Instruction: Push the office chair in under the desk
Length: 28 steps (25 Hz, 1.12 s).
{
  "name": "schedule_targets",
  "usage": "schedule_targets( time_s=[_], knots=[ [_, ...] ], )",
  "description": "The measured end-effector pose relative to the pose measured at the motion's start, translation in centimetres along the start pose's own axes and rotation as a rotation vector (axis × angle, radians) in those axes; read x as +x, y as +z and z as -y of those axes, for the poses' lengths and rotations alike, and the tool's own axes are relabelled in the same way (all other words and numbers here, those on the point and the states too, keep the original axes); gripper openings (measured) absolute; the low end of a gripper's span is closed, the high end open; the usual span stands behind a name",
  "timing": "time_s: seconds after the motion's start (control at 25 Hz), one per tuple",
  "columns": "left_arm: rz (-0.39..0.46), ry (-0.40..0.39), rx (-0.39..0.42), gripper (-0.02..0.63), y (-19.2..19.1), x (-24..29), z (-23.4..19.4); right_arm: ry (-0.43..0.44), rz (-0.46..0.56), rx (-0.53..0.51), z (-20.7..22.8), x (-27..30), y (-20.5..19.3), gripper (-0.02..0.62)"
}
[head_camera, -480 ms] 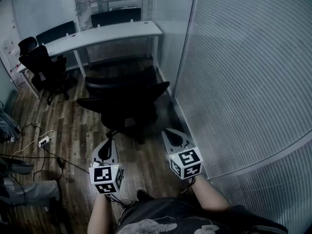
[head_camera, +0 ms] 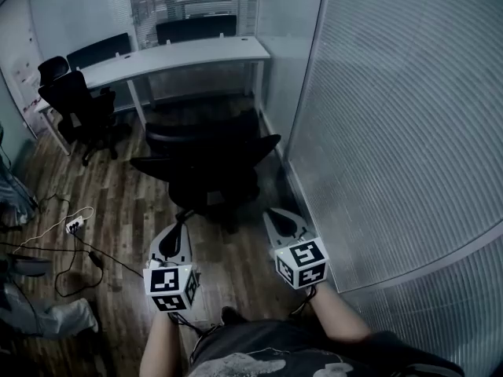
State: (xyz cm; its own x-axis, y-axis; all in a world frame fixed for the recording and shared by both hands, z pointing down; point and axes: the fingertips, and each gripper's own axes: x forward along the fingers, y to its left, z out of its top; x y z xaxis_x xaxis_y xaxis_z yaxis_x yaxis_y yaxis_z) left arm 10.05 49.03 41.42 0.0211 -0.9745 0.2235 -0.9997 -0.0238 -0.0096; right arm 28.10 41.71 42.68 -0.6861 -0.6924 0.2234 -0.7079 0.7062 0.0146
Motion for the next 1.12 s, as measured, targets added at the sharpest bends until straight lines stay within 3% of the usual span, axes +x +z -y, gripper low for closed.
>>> schedule_targets(
  time_s=[0.24, 0.48, 0.6, 0.72, 0.84, 1.12],
  knots=[
    [0.027, 0.050, 0.053, 0.014, -0.1, 0.5, -1.9, 0.001, -0.006, 0.018, -0.7, 1.3, -0.2, 0.021],
    [0.004, -0.050, 0.030, 0.015, -0.3, 2.0, -3.6, -0.042, -0.054, 0.071, 0.5, 3.4, -1.4, 0.023],
    [0.020, -0.110, 0.023, 0.015, -0.5, 2.6, -4.2, -0.097, -0.073, 0.024, 1.1, 4.3, -2.2, 0.025],
    [0.019, -0.111, 0.085, 0.015, -0.6, 3.6, -4.8, -0.152, -0.061, -0.039, 1.7, 4.8, -1.9, 0.025],
    [0.023, -0.099, 0.130, 0.015, -0.7, 4.5, -5.7, -0.142, -0.081, -0.092, 1.4, 5.7, -1.7, 0.026],
    [0.018, -0.095, 0.124, 0.017, -0.8, 5.8, -7.0, -0.175, -0.131, -0.172, 2.1, 6.4, -2.0, 0.026]
  ],
)
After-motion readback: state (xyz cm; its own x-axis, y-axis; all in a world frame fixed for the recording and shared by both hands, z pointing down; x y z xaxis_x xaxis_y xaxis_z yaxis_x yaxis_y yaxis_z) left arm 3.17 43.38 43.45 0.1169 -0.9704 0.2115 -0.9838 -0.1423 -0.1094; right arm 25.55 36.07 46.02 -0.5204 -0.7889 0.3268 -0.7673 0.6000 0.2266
